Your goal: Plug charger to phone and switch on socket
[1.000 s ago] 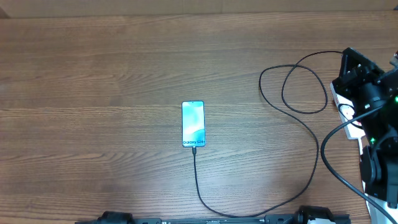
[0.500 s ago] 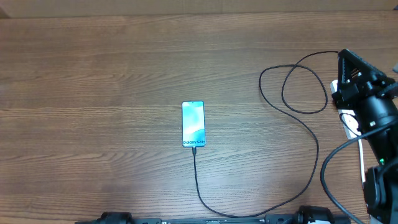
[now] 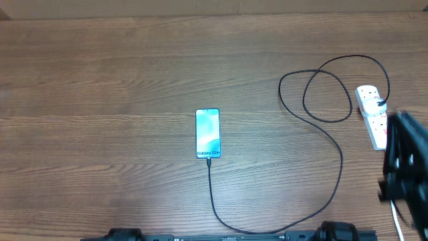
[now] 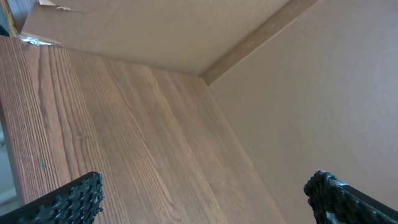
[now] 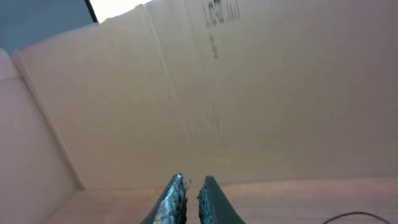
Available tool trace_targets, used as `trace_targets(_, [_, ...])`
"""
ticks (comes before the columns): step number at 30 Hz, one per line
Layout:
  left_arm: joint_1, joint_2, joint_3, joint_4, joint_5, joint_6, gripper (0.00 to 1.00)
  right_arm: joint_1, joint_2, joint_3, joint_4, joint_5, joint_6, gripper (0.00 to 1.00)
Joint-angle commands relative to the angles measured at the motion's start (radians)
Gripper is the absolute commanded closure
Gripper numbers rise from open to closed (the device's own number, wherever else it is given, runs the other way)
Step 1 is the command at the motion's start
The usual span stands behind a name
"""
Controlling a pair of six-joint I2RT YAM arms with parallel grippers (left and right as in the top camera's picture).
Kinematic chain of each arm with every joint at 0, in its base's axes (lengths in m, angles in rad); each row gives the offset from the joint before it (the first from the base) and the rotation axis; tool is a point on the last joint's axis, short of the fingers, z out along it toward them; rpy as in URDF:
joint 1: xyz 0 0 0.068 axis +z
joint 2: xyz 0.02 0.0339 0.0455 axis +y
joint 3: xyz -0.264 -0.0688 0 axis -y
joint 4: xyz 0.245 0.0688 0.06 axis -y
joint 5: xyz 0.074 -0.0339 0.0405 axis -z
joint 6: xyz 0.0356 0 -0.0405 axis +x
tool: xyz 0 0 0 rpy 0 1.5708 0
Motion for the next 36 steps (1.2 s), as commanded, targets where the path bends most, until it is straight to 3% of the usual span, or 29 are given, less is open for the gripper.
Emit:
trace_targets(1, [0.006, -0.011, -0.002, -0.002, -0.013, -0.013, 0.0, 0.005, -0.01, 0.055, -0.068, 0.016, -0.019, 0.51])
trace_targets(3, [0.006, -0.011, -0.002, -0.002, -0.013, -0.013, 0.0, 0.005, -0.01, 0.066, -0.119, 0.016, -0.017, 0.0])
trace_targets(16, [0.006, -0.011, -0.002, -0.002, -0.013, -0.013, 0.0, 0.005, -0.01, 0.064, -0.46, 0.105, -0.026, 0.0])
trace_targets(22, [0.006, -0.011, -0.002, -0.002, -0.013, -0.013, 0.0, 0.005, -0.01, -0.007, -0.494, 0.129, -0.169, 0.0])
trace_targets(28, [0.006, -0.011, -0.002, -0.002, -0.013, -0.013, 0.0, 0.005, -0.02, -0.208, -0.235, 0.1, -0.174, 0.0])
trace_targets(36, [0.006, -0.011, -0.002, -0.002, -0.013, -0.013, 0.0, 0.005, -0.153, -0.642, 0.348, -0.001, -0.174, 0.0])
